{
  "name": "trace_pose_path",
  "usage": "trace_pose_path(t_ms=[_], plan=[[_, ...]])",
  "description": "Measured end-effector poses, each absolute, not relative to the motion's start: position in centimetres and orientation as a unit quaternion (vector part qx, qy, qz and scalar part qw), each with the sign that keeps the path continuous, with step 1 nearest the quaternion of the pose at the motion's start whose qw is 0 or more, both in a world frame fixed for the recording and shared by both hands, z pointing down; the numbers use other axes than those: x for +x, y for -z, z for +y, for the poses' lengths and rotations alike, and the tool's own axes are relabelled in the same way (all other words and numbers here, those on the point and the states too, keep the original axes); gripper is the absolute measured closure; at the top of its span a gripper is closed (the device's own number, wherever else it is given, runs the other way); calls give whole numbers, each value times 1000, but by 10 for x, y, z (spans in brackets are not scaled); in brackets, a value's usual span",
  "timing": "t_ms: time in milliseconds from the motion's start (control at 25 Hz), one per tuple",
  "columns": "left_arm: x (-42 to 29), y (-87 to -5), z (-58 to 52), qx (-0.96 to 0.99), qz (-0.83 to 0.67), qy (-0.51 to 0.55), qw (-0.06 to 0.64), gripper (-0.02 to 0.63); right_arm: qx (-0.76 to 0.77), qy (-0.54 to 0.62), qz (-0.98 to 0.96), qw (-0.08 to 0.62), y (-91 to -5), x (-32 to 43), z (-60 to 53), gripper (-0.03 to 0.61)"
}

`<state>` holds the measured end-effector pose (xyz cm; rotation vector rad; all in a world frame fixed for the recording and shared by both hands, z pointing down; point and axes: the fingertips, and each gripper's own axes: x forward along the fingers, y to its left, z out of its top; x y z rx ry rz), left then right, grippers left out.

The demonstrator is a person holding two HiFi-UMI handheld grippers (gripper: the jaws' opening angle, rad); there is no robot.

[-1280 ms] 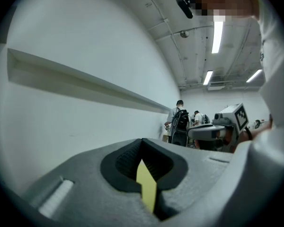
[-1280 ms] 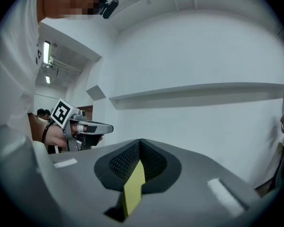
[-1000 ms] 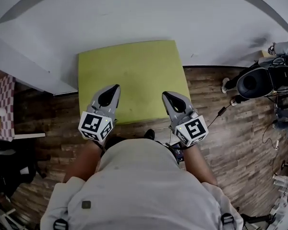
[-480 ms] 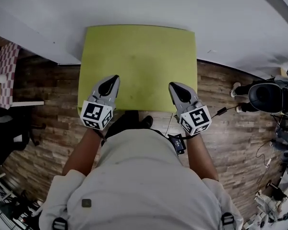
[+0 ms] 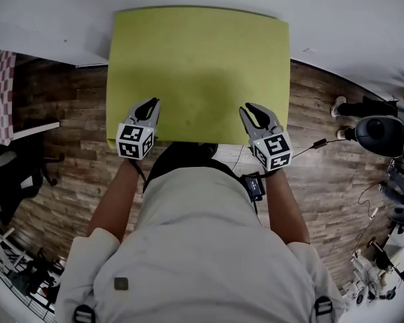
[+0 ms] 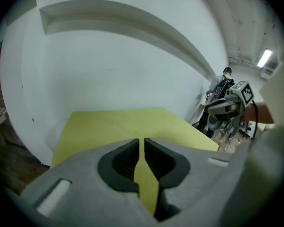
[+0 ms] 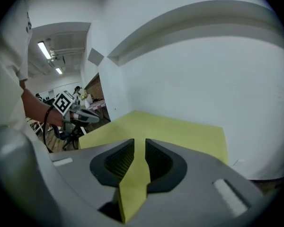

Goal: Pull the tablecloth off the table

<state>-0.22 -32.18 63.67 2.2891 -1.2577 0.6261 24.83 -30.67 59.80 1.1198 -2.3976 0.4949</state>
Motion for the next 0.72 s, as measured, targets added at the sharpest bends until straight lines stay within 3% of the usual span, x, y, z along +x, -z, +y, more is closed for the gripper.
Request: trace_pose_path(t_ms=[200, 520, 720], plan=[[-25, -681, -322, 809, -454, -267, 260, 523, 394, -225, -839, 300, -675, 261, -304, 434], [-46, -747, -310, 783, -423, -343, 300, 381, 389, -274, -787, 392, -759, 291, -293, 310], [-52, -776, -310, 765, -417, -372, 319, 319, 381, -292, -764, 431, -791, 301, -290, 268]])
